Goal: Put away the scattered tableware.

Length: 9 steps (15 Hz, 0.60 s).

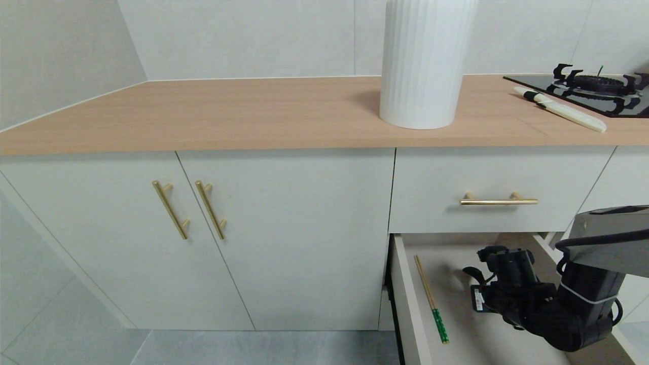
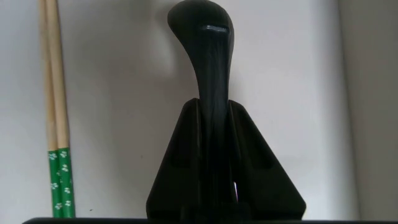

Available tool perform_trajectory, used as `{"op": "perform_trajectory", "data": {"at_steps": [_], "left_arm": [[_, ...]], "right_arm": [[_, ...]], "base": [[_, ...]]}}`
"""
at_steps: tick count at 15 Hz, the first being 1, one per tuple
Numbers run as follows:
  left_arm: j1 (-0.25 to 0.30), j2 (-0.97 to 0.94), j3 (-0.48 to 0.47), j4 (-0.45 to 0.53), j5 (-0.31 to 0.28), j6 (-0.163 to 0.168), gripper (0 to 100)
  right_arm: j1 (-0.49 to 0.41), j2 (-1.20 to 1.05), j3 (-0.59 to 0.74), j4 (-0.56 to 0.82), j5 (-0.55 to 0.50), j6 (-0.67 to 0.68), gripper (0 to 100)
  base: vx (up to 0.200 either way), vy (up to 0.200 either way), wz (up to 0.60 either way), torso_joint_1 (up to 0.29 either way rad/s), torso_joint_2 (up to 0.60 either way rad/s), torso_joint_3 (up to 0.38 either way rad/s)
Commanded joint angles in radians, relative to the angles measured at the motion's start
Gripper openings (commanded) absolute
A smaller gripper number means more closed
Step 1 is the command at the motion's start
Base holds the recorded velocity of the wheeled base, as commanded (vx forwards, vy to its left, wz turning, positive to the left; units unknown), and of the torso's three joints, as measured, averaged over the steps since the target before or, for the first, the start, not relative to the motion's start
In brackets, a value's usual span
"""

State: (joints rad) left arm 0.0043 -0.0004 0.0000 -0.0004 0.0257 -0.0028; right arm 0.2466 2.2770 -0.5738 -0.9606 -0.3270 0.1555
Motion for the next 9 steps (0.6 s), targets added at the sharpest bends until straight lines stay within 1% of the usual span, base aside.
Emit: {"op": "perform_trajectory", "data": {"at_steps": [1, 9], "left_arm": [[0.000, 0.000, 0.000, 0.000, 0.000, 0.000, 100], [0.000, 0.000, 0.000, -0.001, 0.000, 0.000, 100]], "right_arm": [[0.000, 0.016, 0.000, 0.000, 0.000, -0.001, 0], [0.000, 0.032, 0.000, -0.001, 0.000, -0.002, 0]], "base": [[0.000, 0.000, 0.00, 0.000, 0.00, 0.000], [0.000, 0.000, 0.00, 0.000, 0.00, 0.000]]}}
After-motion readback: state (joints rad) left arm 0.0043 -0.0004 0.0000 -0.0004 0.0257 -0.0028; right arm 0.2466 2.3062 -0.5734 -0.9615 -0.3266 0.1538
